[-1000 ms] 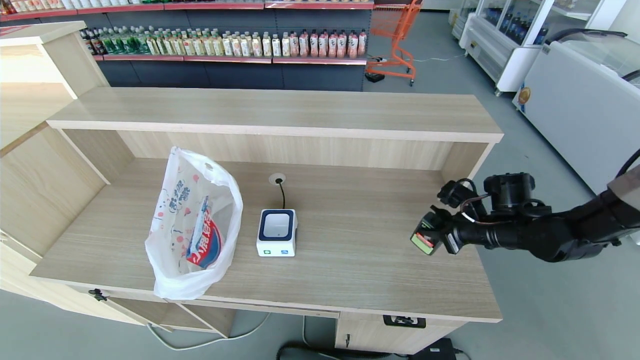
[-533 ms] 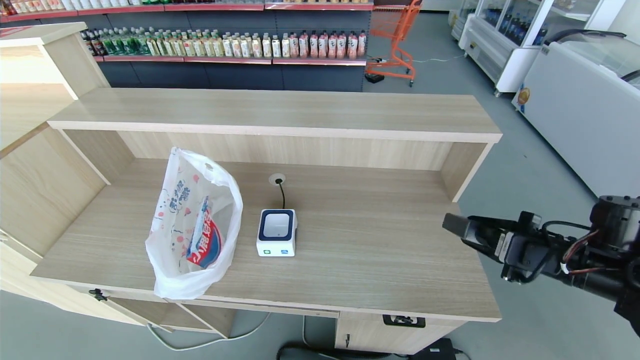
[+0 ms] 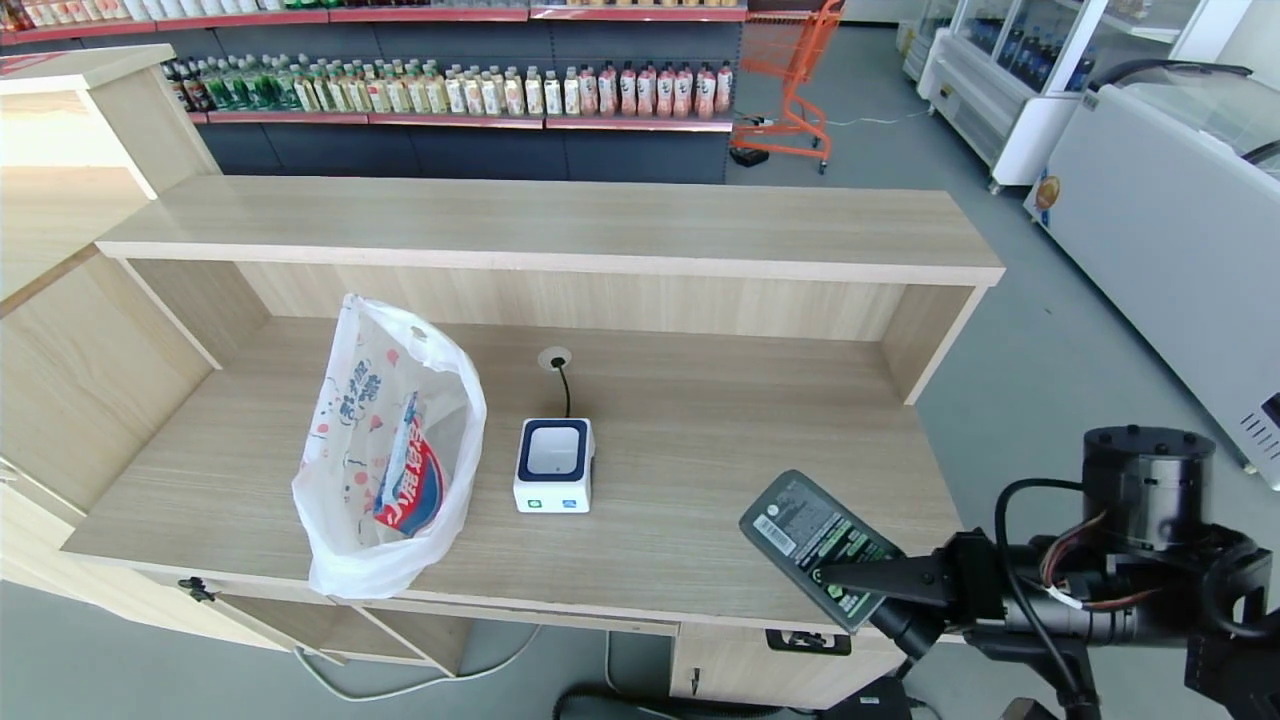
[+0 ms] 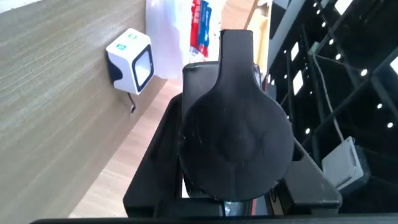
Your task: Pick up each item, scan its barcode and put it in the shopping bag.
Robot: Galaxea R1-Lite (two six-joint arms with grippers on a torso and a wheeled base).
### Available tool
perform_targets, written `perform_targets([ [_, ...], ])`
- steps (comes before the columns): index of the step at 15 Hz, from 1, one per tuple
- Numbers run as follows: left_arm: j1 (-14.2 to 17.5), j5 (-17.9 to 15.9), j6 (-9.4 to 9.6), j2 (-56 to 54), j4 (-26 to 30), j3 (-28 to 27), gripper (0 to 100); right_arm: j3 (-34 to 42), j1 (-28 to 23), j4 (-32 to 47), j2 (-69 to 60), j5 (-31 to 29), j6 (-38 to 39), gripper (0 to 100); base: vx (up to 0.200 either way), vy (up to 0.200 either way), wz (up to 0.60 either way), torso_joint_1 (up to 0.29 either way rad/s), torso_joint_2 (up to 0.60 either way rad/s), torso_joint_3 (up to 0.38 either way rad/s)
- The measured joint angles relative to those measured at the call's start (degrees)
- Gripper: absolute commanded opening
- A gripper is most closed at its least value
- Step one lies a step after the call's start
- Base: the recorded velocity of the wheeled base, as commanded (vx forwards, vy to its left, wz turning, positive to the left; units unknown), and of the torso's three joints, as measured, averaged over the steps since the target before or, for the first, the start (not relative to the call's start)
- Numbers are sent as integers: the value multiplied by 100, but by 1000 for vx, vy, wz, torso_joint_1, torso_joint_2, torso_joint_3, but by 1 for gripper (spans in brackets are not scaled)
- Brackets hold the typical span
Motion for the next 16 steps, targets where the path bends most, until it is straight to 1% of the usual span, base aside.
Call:
perform_targets([
  [2,5,0,2,0,0,0,100,-15,101,20,206,196,-121,0,0,0,0,0,0,0],
  [4,2,0,0,0,0,0,100,-22,140,-24,350,552,-139,0,0,0,0,0,0,0],
  [9,0,0,0,0,0,0,100,-94,167,-35,496,678,-150,0,0,0,0,0,0,0],
  [14,5,0,0,0,0,0,100,-347,564,2,705,746,-82,0,0,0,0,0,0,0],
  [16,5,2,0,0,0,0,100,-383,606,13,774,750,-63,0,0,0,0,0,0,0],
])
